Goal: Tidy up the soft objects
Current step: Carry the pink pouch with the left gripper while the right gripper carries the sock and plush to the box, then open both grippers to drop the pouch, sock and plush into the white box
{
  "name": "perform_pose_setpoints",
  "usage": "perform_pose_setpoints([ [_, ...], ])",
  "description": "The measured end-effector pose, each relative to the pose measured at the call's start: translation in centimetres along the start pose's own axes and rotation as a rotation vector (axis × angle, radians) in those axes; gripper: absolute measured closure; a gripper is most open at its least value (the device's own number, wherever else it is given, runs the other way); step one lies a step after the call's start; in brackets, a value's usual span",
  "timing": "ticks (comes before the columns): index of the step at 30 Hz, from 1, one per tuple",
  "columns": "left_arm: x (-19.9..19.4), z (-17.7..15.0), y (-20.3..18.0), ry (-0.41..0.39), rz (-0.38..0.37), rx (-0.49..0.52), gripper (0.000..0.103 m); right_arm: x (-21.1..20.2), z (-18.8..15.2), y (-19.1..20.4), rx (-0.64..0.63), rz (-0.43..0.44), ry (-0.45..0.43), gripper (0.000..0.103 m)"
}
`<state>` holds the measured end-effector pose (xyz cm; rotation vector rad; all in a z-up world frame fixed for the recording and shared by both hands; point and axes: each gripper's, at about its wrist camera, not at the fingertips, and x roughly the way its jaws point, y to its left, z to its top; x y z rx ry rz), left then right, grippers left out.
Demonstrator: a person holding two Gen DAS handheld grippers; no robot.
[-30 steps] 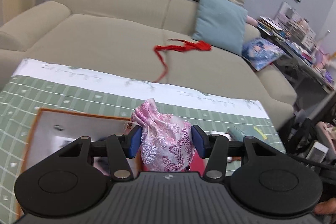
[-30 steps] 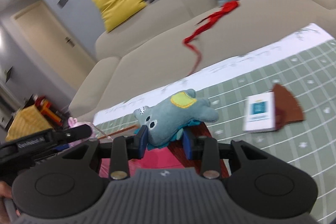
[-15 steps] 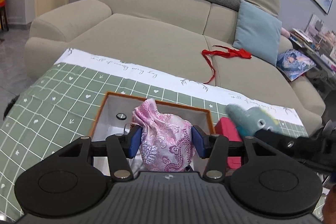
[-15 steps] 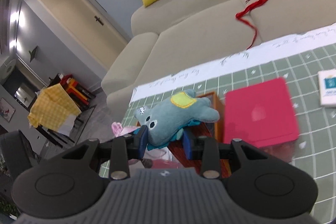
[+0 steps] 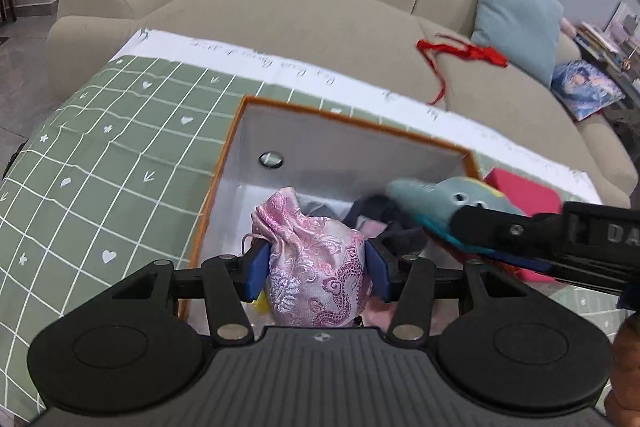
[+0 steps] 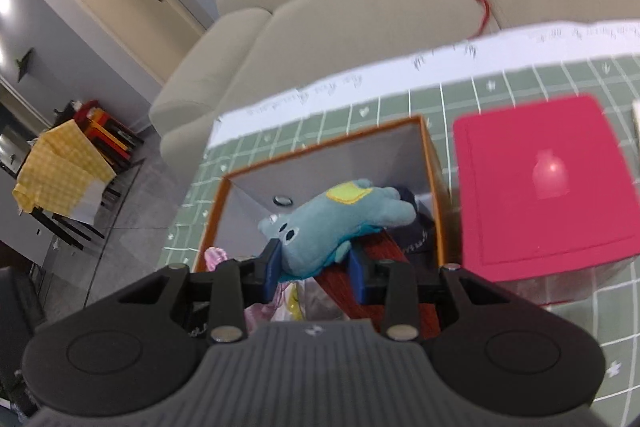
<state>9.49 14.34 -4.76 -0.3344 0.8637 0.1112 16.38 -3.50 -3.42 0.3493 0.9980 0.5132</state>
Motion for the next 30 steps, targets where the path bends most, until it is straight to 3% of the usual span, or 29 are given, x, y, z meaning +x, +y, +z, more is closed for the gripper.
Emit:
perform_pose_setpoints([
  [5,0.5,-0.1,0.7,0.051,0.077,0.025,0.045,0.8,-1.4,1.3,0.003,0.033,0.014,0.069],
  [8,0.6,-0.2,0.9,0.075,0.044,0.039,0.045,1.4,-2.0,1.4,0.084,0.012,0.010,0.069],
  [10,0.7,-0.5,0.4,0.072,0.065,0.084,0.045,1.7,-2.3,1.7,0.127,0.061,-0.001,0.069],
  [14,0.8,-1.0,-0.4,0.074,0.103,0.140,0.045,2.9,-2.9,3.0,0.032,-0.071,-0.033,0.070],
  [17,0.9,-1.1,-0.4,0.080,0.073,0.133,0.046,5.0,-2.7,2.2,0.081,-0.056,0.030,0.069],
  [19,1.0,-1.0,-0.3,0.082,0.071,0.129,0.045,5.3,-2.8,1.9,0.085,-0.094,0.023,0.069],
  [22,1.0,-1.0,-0.3,0.078,0.072,0.135,0.045,5.1,-2.9,2.2,0.014,-0.127,0.027,0.062],
  [25,1.0,-1.0,-0.4,0.079,0.074,0.134,0.045,4.5,-2.5,2.3,0.001,-0.127,0.017,0.041],
  [30,1.1,-1.1,-0.5,0.082,0.064,0.143,0.045,3.0,-2.2,2.7,-0.001,-0.074,-0.002,0.037],
])
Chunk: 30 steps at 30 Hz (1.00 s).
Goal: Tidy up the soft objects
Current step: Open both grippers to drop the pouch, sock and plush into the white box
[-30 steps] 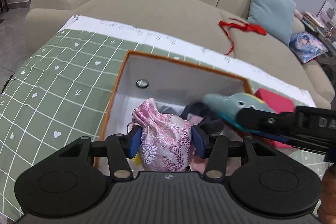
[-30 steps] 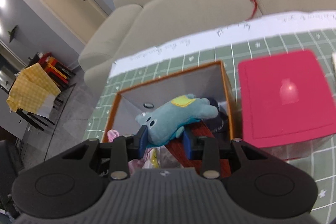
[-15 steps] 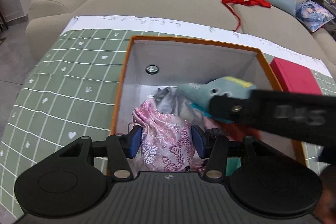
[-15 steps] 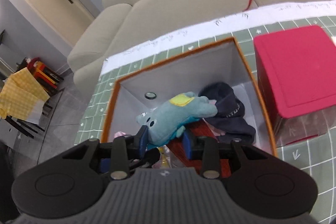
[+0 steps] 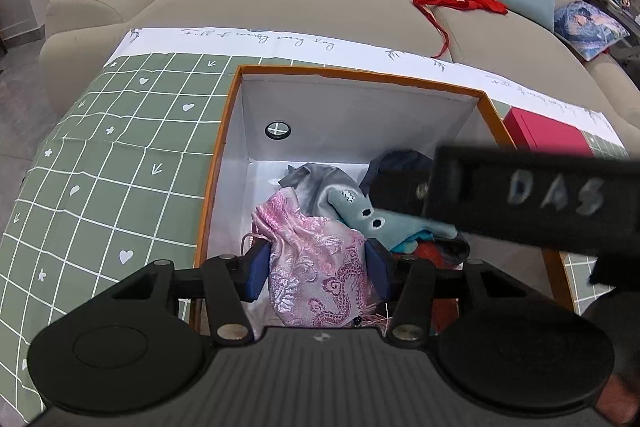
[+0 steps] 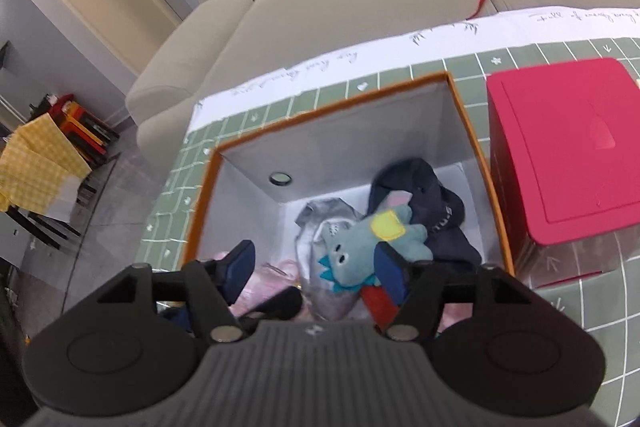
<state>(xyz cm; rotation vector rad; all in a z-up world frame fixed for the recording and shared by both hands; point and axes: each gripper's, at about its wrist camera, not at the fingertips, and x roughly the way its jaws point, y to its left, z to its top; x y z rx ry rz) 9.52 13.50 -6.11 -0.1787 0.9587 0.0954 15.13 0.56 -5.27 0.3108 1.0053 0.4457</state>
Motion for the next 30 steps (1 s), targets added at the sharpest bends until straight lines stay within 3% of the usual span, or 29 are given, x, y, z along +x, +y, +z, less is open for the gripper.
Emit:
perform_pose_setpoints([
  [12,0.0,0.0,-0.1,-0.017,-0.023,-0.016,0.043,-1.0,0.0,0.6,-0.031,0.038,0.009,0.035],
  [16,0.0,0.1,0.0,-0.021,-0.052,-0.014,0.024,-1.3,0.0,-0.1,0.007,0.063,0.020,0.035],
  [23,-0.4,0.1,-0.7,-0.051,-0.022,-0.004,0.020,-2.4,0.2,0.3,-0.018,0.062,0.002,0.034],
  [26,-1.1,0.3,-0.8,-0.086,-0.035,-0.047,0.017,-3.0,0.1,0.6,-0.029,0.070,-0.023,0.024],
  [30,-1.9,0.6,-1.5,-0.111,-0.014,-0.035,0.017,-4.0,0.2,0.9,-0.026,0.070,-0.046,0.023],
])
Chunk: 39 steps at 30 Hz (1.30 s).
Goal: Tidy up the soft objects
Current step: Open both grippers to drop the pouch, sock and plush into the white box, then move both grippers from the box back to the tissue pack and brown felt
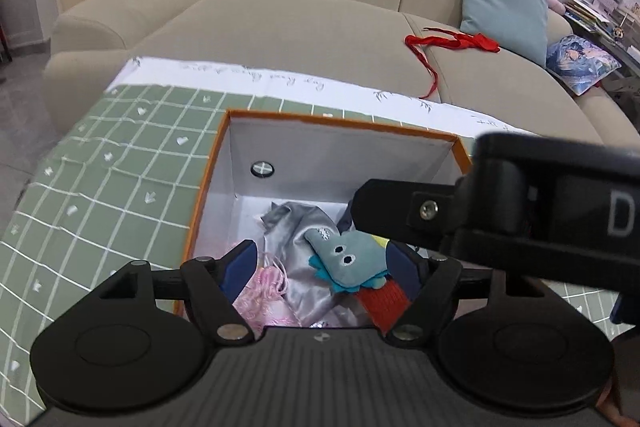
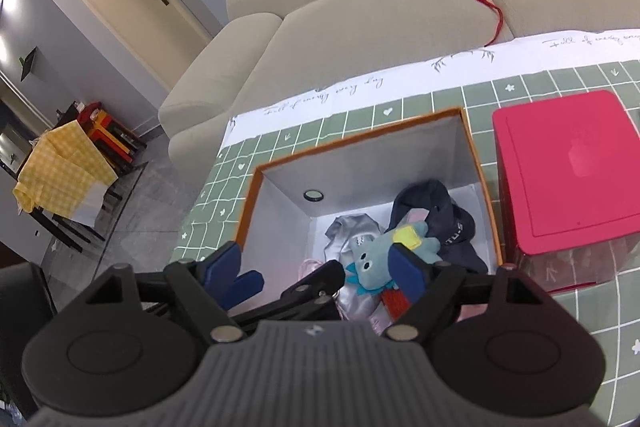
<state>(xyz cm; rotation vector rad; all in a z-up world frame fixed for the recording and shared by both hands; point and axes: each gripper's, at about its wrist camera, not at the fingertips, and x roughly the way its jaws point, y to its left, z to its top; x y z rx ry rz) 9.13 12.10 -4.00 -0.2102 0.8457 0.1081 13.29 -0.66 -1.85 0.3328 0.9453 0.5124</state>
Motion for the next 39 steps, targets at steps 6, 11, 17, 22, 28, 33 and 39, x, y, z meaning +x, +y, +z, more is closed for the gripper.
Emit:
perform_pose_setpoints([
  [6,-0.9,0.2,-0.6,-0.019,0.008,0.000,0.015,-2.1,0.5,0.1,-0.015,0.005,-0.046,0.018],
  [11,-1.3,0.6,-0.7,-0.010,-0.033,-0.059,0.015,-4.1,1.3,-1.0,0.002,0.014,-0.077,0.017],
  [17,-2.9,1.6,-1.8,-0.067,-0.023,-0.116,0.015,-7.5,2.5,-3.4,-0.001,-0.007,-0.135,0.017],
  [22,-3.6,2.2,-4.0,-0.082,-0.044,-0.095,0.015,-10.8,3.5,-6.3,-0.023,-0.052,-0.175,0.017],
  [28,-4.3,2.0,-7.9,-0.110,0.050,-0.007,0.015,-14.0,4.6,-10.1,-0.039,-0.153,-0.233,0.017],
  [33,-4.8,2.0,-11.1,-0.130,0.043,0.020,0.015,-15.6,5.6,-11.8,-0.068,-0.192,-0.255,0.017],
  [39,-5.1,2.2,-14.7,-0.145,0.008,0.037,0.015,-16.7,6.4,-15.8,-0.052,-0.243,-0.272,0.017],
])
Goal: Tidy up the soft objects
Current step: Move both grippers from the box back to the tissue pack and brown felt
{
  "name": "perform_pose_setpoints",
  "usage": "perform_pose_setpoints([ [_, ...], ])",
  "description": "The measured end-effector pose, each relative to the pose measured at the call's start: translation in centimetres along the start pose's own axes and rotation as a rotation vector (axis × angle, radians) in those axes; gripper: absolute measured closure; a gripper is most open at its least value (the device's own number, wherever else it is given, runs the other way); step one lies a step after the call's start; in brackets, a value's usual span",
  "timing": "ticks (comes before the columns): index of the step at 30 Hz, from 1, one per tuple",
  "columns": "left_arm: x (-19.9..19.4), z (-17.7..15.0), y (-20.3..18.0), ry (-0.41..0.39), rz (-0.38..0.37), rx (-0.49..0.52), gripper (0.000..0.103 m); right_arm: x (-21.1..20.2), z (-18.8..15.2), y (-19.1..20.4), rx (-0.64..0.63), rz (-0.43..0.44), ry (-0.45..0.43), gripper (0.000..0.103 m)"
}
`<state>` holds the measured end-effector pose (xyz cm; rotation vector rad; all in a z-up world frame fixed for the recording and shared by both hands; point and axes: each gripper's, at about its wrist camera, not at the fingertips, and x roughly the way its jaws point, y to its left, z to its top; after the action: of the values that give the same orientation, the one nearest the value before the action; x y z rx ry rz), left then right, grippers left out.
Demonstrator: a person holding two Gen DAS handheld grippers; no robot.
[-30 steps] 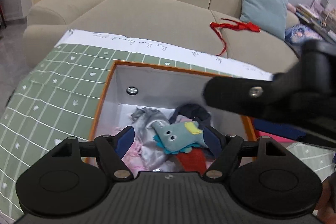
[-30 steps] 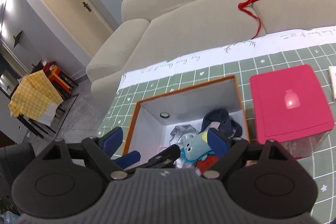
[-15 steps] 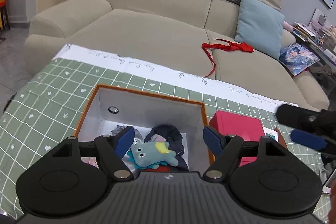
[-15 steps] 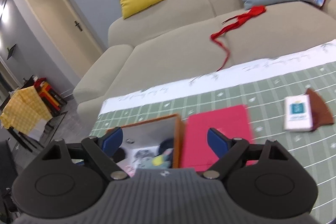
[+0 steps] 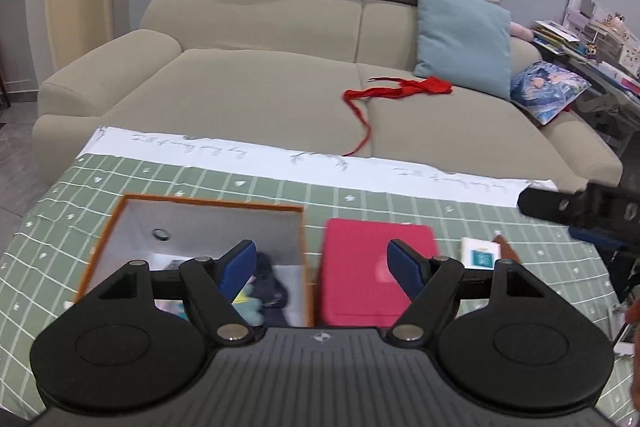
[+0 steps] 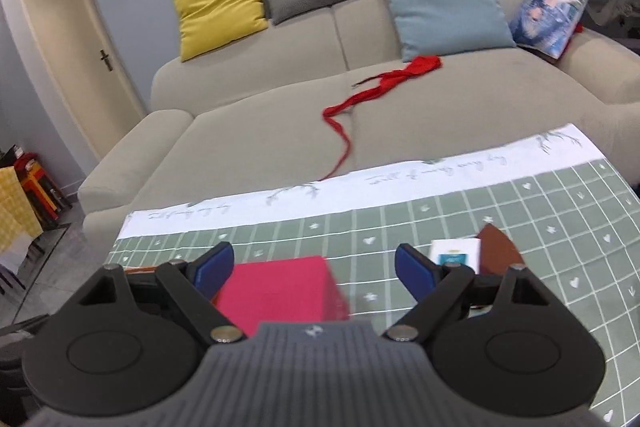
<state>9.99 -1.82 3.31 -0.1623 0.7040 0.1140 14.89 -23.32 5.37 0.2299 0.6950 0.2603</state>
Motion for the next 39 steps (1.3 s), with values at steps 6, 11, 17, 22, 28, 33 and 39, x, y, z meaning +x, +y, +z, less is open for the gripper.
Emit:
perform_pose_setpoints([
  [6,1.0,0.1,-4.7,-0.006,-0.035,0.036,0.015,0.8,0.8,-5.0,0.052,-0.033,0.012,0.017],
  [11,2.6,-0.8,-9.8,0.020,-0.056,0.150,0.015,2.7,1.3,-10.4,0.147,-0.062,0.033,0.017],
  [17,4.3,-3.0,-16.0,0.046,-0.106,0.312,0.015,5.7,0.9,-15.9,0.166,-0.105,0.116,0.017],
  [22,7.1,-4.6,-19.9,0.100,-0.161,0.365,0.015,8.5,0.2,-19.9,0.202,-0.150,0.185,0.017],
  [28,11.1,-5.9,-22.7,0.126,-0.170,0.365,0.015,12.1,-0.9,-24.0,0.266,-0.164,0.270,0.018],
  [33,15.0,-6.6,-24.2,0.212,-0.193,0.335,0.015,12.9,-0.7,-25.2,0.214,-0.214,0.251,0.018],
  [39,18.3,-6.4,-24.1,0.215,-0.130,0.315,0.015,14.3,-0.9,-27.6,0.242,-0.250,0.252,0.024],
])
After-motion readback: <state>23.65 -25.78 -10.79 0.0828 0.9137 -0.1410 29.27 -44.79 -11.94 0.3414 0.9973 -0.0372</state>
